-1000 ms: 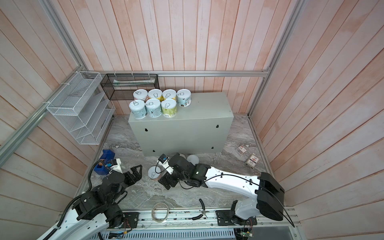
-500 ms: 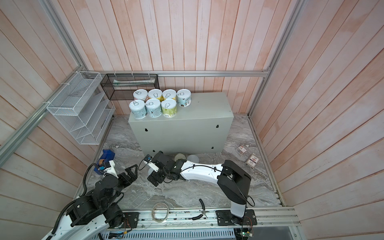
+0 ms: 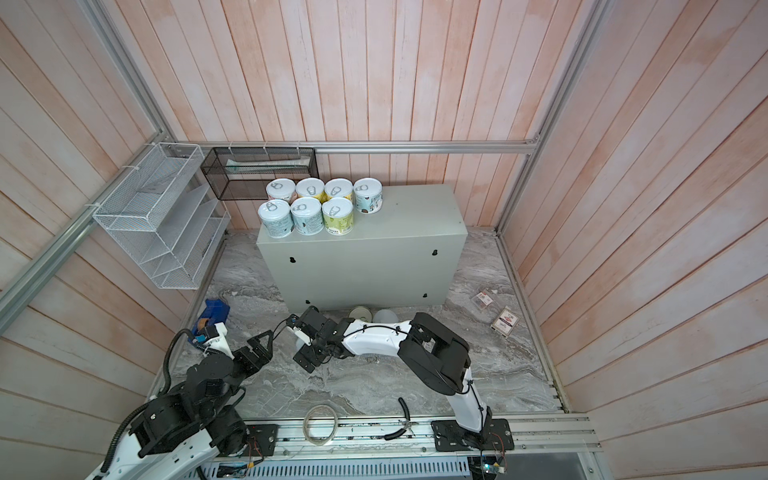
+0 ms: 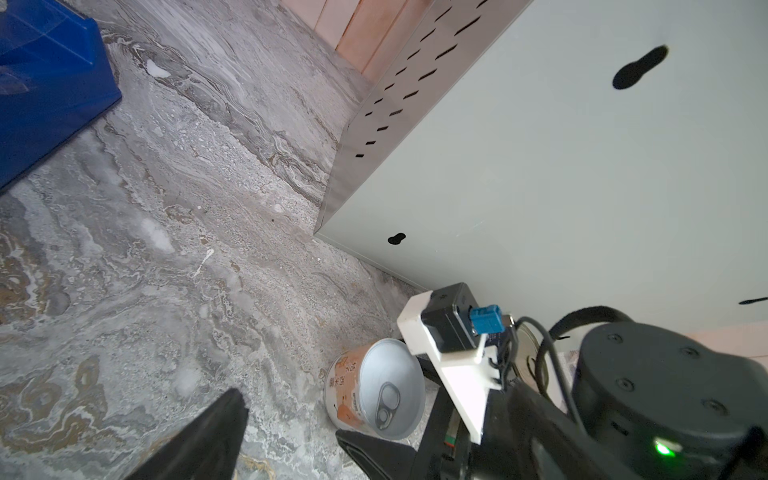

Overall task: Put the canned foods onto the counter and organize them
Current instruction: 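Close the right gripper on the orange-labelled can and lift it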

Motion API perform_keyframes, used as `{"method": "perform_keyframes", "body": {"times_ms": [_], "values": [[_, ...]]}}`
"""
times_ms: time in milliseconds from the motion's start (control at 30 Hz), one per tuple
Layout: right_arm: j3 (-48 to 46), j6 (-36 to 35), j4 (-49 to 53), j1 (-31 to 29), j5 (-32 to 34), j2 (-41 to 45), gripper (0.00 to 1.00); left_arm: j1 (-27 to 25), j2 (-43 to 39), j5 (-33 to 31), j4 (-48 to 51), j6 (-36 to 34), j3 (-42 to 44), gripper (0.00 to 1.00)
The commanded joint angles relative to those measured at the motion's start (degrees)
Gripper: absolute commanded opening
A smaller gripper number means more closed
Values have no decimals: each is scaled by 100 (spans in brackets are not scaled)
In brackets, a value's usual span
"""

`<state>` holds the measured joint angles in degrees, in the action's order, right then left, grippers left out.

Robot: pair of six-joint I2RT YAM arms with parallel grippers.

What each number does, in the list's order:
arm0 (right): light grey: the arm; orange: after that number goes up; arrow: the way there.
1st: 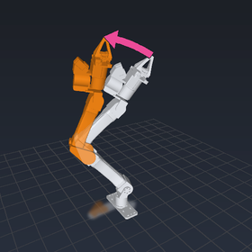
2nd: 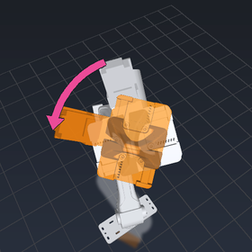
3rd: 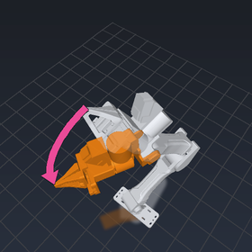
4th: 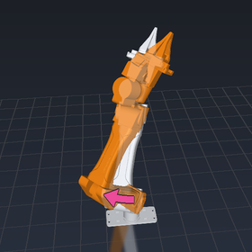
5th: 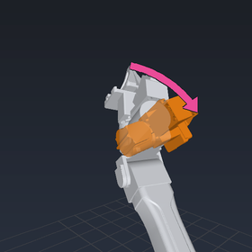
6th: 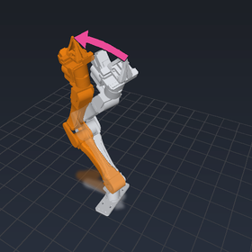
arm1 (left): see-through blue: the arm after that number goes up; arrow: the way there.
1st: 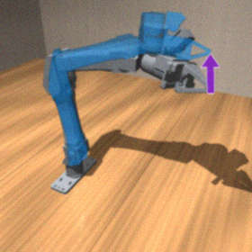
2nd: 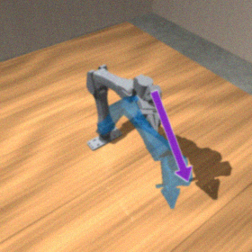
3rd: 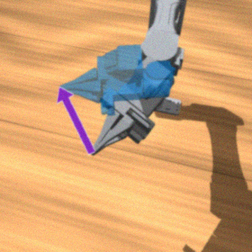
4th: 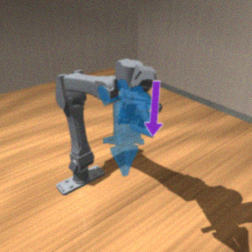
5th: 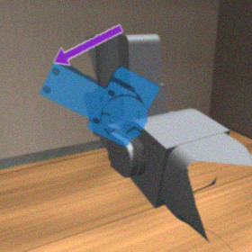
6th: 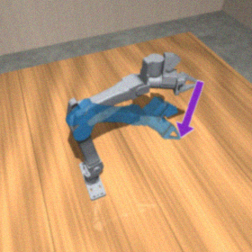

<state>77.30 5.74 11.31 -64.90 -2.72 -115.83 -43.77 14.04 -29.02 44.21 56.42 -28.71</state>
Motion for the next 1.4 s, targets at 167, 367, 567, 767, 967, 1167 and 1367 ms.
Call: {"method": "perform_keyframes", "body": {"times_ms": [167,367,567,767,967,1167,1367], "values": [[119,68,-294,118,-229,-228,94,25,116,-133,-85,-17,153,100],[49,116,-402,119,-376,-289,89,26,121,-131,-107,18,199,100],[23,151,-484,118,-445,-361,79,26,189,-167,-32,18,173,100],[-30,166,-544,121,-444,-311,45,26,287,-152,-75,-19,151,100],[29,82,-497,127,-341,-84,0,26,791,-150,-175,-258,-108,99],[192,34,-24,152,-301,483,0,25,1288,-353,-33,-467,-617,99],[-1,144,484,258,-445,1515,0,40,1160,-623,352,-699,-1054,99]]}}
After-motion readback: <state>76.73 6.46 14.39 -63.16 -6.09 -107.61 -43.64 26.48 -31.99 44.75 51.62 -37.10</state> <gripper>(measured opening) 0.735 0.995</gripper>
